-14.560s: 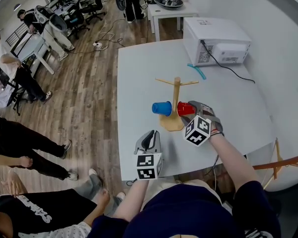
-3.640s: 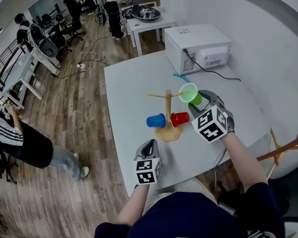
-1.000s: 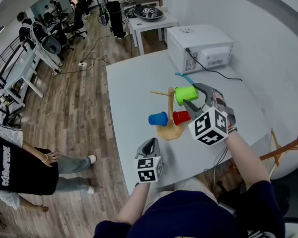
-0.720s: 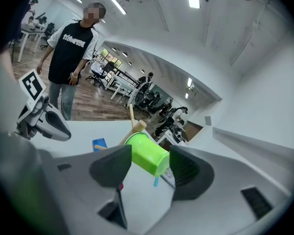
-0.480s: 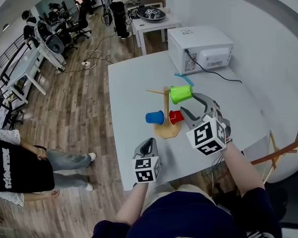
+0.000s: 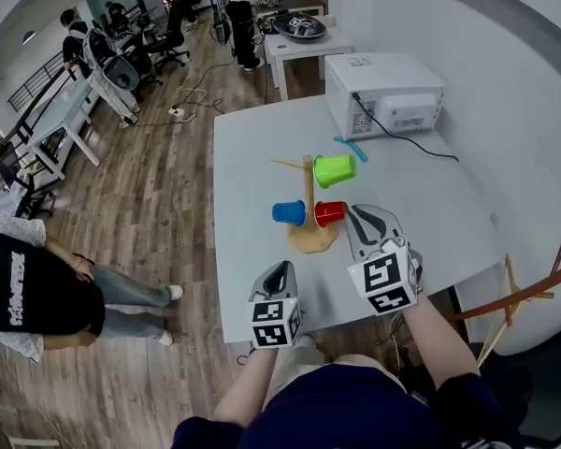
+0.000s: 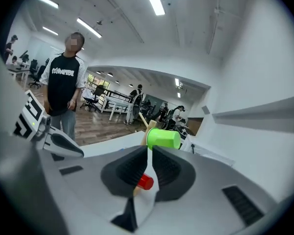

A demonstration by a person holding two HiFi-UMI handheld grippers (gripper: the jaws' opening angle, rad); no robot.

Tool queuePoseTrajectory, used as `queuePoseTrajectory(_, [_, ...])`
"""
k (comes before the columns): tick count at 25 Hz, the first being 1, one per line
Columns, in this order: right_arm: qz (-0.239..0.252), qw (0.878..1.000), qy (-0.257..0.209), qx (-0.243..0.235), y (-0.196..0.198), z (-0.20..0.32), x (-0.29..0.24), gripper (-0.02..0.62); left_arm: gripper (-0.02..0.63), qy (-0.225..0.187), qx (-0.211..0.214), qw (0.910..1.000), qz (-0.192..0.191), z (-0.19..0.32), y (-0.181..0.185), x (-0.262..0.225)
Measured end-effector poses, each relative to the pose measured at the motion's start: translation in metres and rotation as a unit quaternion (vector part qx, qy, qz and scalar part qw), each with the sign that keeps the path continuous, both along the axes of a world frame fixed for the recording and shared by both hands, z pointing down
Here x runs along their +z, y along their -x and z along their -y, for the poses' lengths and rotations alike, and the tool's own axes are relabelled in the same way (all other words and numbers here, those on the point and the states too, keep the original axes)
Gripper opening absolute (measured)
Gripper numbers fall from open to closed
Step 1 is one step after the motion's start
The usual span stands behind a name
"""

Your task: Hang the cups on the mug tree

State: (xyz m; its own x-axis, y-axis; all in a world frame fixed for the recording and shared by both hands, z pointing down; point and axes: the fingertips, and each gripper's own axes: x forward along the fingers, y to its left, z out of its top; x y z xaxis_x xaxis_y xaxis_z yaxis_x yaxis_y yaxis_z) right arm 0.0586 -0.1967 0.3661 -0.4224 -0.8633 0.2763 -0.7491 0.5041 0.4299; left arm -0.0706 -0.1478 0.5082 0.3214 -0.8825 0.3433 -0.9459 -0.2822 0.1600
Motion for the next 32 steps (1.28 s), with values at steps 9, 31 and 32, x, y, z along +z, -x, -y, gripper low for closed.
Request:
queuePoseTrajectory(9, [0.088, 0.996, 0.031, 0.000, -0.008, -0.043, 0.012, 0.040, 0.020, -0.004, -0.013, 0.9999, -0.001, -0.028, -0.007, -0.010])
queuePoseTrajectory(31, [0.180, 0.978, 0.107, -0.009, -0.010, -0.116, 0.064, 0.035, 0.020, -0.008, -0.025, 0.9997, 0.000, -0.081, -0.018, -0.020])
queuePoseTrajectory(32, [0.182, 0.977, 0.108, -0.009, -0.011, -0.118, 0.065, 0.035, 0.020, -0.009, -0.025, 0.9996, 0.000, -0.082, -0.019, -0.020])
